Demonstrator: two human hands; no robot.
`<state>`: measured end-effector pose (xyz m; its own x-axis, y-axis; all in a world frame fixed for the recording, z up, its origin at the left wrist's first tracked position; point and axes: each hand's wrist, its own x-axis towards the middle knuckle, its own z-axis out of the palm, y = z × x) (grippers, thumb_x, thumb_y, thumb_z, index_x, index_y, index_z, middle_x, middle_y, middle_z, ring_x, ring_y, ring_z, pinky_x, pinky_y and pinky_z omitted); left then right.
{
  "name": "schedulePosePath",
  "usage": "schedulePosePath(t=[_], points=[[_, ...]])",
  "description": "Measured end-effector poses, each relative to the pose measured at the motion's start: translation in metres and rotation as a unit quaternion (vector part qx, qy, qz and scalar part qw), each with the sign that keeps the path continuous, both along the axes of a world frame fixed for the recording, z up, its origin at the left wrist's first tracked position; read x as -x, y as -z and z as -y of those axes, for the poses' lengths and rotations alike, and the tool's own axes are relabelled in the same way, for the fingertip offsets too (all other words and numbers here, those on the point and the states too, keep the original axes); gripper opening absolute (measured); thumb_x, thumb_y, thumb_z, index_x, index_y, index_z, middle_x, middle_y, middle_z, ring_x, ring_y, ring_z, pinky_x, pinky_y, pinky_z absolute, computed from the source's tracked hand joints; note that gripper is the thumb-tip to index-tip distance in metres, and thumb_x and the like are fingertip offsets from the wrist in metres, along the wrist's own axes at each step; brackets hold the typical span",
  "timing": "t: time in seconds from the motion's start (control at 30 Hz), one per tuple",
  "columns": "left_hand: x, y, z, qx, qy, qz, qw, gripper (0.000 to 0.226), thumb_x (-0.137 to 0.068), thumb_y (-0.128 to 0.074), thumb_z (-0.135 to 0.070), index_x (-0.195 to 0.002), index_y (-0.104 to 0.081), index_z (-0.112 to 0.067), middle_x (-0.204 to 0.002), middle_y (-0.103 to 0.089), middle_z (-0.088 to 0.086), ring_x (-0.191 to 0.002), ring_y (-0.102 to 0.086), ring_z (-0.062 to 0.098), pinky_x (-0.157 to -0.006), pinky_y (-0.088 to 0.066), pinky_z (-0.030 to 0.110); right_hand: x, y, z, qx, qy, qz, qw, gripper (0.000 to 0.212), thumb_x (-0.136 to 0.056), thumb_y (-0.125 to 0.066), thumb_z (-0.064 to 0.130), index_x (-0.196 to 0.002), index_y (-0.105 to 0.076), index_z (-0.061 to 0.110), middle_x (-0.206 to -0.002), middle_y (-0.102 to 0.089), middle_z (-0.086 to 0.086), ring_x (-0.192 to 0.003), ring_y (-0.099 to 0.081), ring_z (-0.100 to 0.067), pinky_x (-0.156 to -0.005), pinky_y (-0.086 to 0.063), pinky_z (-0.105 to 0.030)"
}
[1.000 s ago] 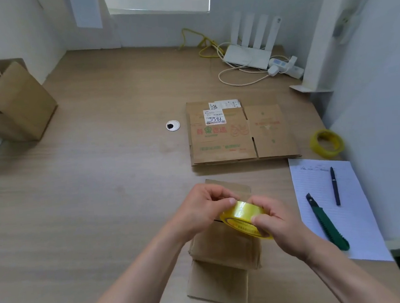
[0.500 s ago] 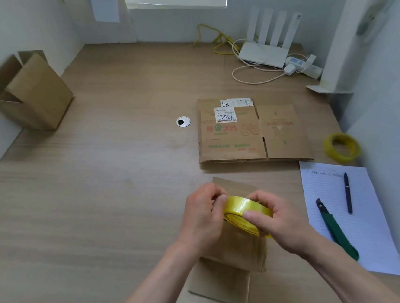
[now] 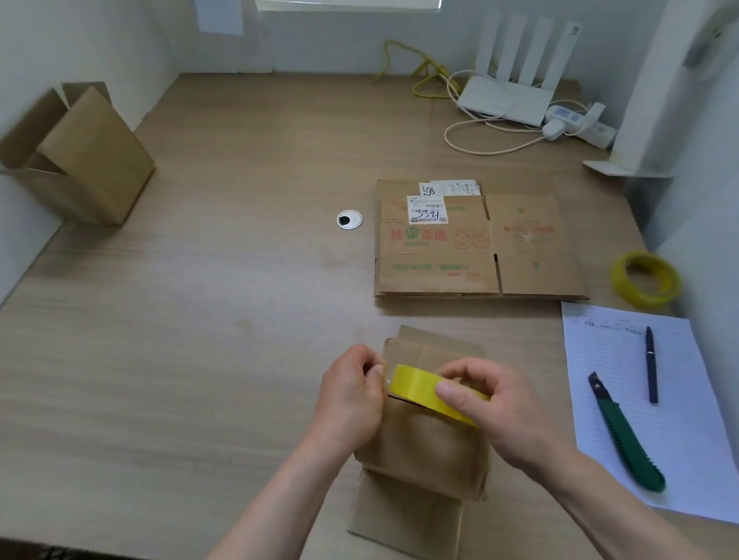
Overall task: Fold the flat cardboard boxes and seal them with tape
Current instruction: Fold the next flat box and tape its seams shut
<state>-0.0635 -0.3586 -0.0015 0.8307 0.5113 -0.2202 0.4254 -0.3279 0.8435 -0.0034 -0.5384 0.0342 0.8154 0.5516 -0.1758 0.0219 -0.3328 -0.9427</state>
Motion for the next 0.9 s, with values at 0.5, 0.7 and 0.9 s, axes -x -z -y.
schedulePosePath(t=[0.5, 0.7, 0.9], points=[[0.001, 0.001, 0.003, 0.131, -0.018, -0.008, 0.991, 0.026, -0.094, -0.045, -0.002, -0.073, -0.051, -0.015, -0.052, -0.056, -0.001, -0.052, -0.049, 0.02, -0.057, -0.04, 0.033, -0.005, 0.017, 0.009, -0.166, 0.064, -0.119, 0.977, 0.037, -0.057, -0.082, 0.038, -0.065, -0.06, 0.011, -0.067, -0.046, -0.012, -0.067, -0.042, -0.023, -0.059, -0.033, -0.033], [0.009, 0.009, -0.009, 0.077, -0.018, -0.052, 0.995, 0.024, -0.092, -0.046, -0.004, -0.072, -0.053, -0.016, -0.06, -0.055, 0.0, -0.062, -0.055, 0.024, -0.064, -0.048, 0.04, 0.0, 0.017, 0.016, -0.056, 0.038, 0.053, 0.996, 0.043, -0.065, -0.073, 0.051, -0.067, -0.063, 0.009, -0.06, -0.047, 0.006, -0.057, -0.043, -0.008, -0.052, -0.033, -0.024], [0.011, 0.016, -0.017, 0.071, -0.013, -0.08, 0.994, 0.021, -0.093, -0.047, -0.009, -0.075, -0.055, -0.015, -0.071, -0.057, 0.004, -0.073, -0.06, 0.03, -0.075, -0.055, 0.051, 0.009, 0.01, 0.005, 0.001, 0.013, 0.135, 0.991, 0.029, -0.077, -0.059, 0.053, -0.069, -0.061, 0.025, -0.063, -0.049, 0.013, -0.06, -0.044, -0.004, -0.055, -0.033, -0.017]])
